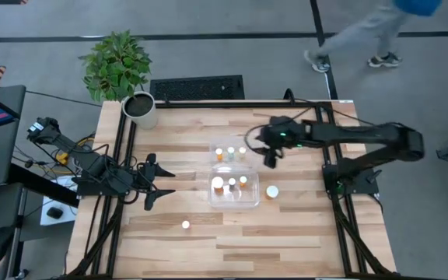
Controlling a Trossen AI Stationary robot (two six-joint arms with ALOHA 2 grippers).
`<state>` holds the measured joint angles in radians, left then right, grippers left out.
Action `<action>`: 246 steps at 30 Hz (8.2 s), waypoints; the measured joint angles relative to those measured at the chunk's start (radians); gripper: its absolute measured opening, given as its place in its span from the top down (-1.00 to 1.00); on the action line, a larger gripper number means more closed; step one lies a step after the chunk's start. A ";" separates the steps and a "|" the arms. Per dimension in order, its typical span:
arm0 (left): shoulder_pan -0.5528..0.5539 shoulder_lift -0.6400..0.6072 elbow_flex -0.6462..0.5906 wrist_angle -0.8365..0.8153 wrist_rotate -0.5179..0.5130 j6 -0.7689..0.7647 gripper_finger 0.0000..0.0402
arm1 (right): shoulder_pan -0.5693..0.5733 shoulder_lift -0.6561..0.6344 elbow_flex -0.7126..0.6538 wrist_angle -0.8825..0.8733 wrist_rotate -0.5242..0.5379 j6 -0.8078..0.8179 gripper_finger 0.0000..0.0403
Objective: Pick and place medicine bottles into bin by pill shape (circle, oval)
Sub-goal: Put the orange capsule bottle into the bottom transparent bin
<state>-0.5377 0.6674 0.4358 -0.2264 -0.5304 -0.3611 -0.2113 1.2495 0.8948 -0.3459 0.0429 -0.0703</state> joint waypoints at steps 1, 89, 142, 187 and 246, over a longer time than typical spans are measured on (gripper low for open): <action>0.000 0.000 0.000 0.000 0.000 0.000 -0.25 | 0.014 -0.046 0.000 -0.052 0.000 0.022 -0.02; 0.000 0.000 0.000 -0.004 0.028 -0.070 -0.25 | 0.570 -0.045 -0.113 -0.328 0.250 0.533 -0.04; 0.000 0.000 0.000 -0.023 0.036 -0.071 -0.25 | 0.536 0.277 0.146 -0.009 0.267 0.246 -0.10; 0.000 0.000 0.000 -0.030 0.053 -0.080 -0.25 | 0.476 0.392 0.130 0.018 0.185 0.268 -0.11; 0.000 0.000 0.000 -0.030 0.053 -0.080 -0.25 | 0.464 0.393 0.096 0.057 0.164 0.287 -0.11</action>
<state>-0.5381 0.6674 0.4362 -0.2569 -0.4774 -0.4412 0.2527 1.6421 0.9906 -0.2892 0.2066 0.2165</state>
